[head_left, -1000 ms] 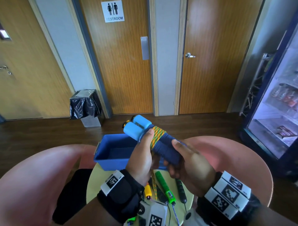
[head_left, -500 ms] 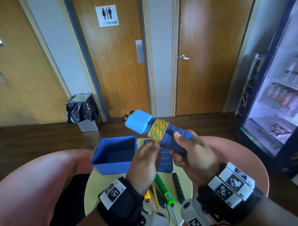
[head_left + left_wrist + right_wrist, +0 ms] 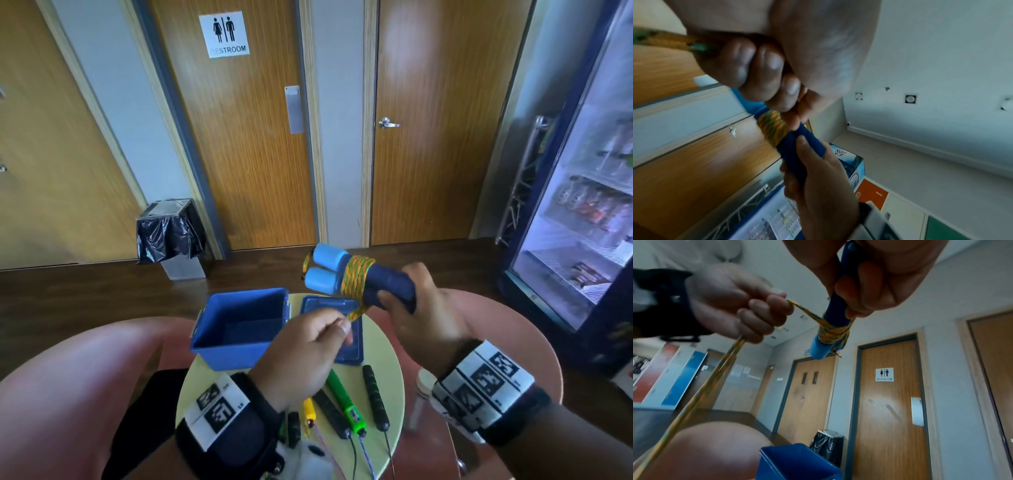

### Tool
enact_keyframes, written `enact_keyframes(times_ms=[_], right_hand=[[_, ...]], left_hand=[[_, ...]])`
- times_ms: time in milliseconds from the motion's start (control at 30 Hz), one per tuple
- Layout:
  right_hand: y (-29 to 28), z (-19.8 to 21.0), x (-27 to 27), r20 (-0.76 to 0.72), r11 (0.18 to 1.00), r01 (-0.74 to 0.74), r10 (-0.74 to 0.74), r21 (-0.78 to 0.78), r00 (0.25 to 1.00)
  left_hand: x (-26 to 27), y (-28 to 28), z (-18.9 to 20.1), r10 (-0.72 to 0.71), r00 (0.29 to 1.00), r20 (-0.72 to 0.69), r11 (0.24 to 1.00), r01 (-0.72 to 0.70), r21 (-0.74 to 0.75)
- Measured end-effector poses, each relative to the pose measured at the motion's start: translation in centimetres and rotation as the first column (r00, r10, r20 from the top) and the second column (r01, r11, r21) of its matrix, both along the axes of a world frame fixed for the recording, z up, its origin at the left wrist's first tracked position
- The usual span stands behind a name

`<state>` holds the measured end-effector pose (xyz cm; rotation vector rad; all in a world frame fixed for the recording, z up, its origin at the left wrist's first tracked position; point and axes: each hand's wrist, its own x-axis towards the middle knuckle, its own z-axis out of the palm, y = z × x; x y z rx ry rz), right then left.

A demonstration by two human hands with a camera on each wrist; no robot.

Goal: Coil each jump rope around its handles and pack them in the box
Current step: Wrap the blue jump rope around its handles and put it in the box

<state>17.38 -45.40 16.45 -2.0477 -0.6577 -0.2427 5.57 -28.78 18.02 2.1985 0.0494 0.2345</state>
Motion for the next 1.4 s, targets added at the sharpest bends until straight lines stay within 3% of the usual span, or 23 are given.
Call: enact_keyframes(times_ms=[67,200,267,433,533,633,767,867,967,1067,1133,1200,1233,1300,1333,1400], right_hand=[[-0.2,0.5,-0.4,0.044,0.982,-0.047,0.056,-0.185,0.997],[0.2,1.9,-1.0,0.063,0.861,-0.080,0.129,-0.503,0.990],[0.2,2.6,-1.2,-0.022,0.803,-0.167,0.189,-0.572,0.982],[-0.2,4.5,-1.1,-0.263,0.717,-0.484,0.407,-0.502,0.875],[-0.7,6.1,-1.1,-0.393,0.622,-0.663,0.534,-0.417,0.748],[-0.9,6.6,-1.3,-0.481,0.558,-0.739,0.563,-0.378,0.672],[-1.0,6.8,-2.0,-0.557,0.572,-0.781,0.575,-0.250,0.600],[-1.1,7.6,-2.2,-0.598,0.586,-0.797,0.588,-0.148,0.544],[-0.2,8.0,-2.6,-0.609,0.585,-0.811,0.642,-0.005,0.466],[1.1,7.8,-3.3,-0.601,0.626,-0.753,0.686,0.201,0.410],[2.2,7.9,-3.9,-0.571,0.595,-0.740,0.741,0.314,0.353],[3.5,8.2,-4.7,-0.524,0.561,-0.732,0.787,0.387,0.326],[4.3,8.3,-5.2,-0.499,0.558,-0.708,0.802,0.431,0.328],[6.1,8.3,-6.4,-0.426,0.538,-0.649,0.837,0.538,0.342],[7.2,8.2,-7.1,-0.390,0.524,-0.615,0.851,0.589,0.352],[9.6,8.1,-8.5,-0.340,0.527,-0.547,0.846,0.650,0.411]], left_hand=[[0.1,0.8,0.9,-0.061,0.998,0.003,0.988,0.060,0.140],[0.4,1.9,2.1,-0.116,0.993,-0.033,0.911,0.120,0.394],[0.8,2.7,2.6,-0.130,0.990,-0.047,0.882,0.138,0.450],[1.6,4.5,2.9,-0.197,0.980,0.011,0.799,0.154,0.582],[1.1,4.8,2.4,-0.276,0.959,0.068,0.826,0.201,0.527],[0.5,4.6,2.2,-0.347,0.932,0.100,0.828,0.255,0.499],[0.5,4.8,2.2,-0.381,0.919,0.101,0.837,0.296,0.460],[0.4,5.2,1.9,-0.364,0.928,0.079,0.888,0.321,0.328],[0.0,5.9,2.0,-0.301,0.949,0.093,0.951,0.293,0.095],[-0.6,6.9,2.4,-0.265,0.958,0.114,0.962,0.271,-0.043],[-1.2,8.1,2.1,-0.253,0.959,0.128,0.953,0.269,-0.137],[-2.1,9.4,0.9,-0.167,0.979,0.117,0.873,0.203,-0.444],[-2.5,10.2,0.0,-0.128,0.985,0.116,0.782,0.172,-0.599],[-3.6,10.6,-0.8,-0.088,0.981,0.171,0.617,0.189,-0.764],[-4.1,10.4,-0.5,-0.008,0.986,0.164,0.588,0.137,-0.797],[-5.3,9.8,0.8,0.060,0.992,0.114,0.652,0.047,-0.757]])
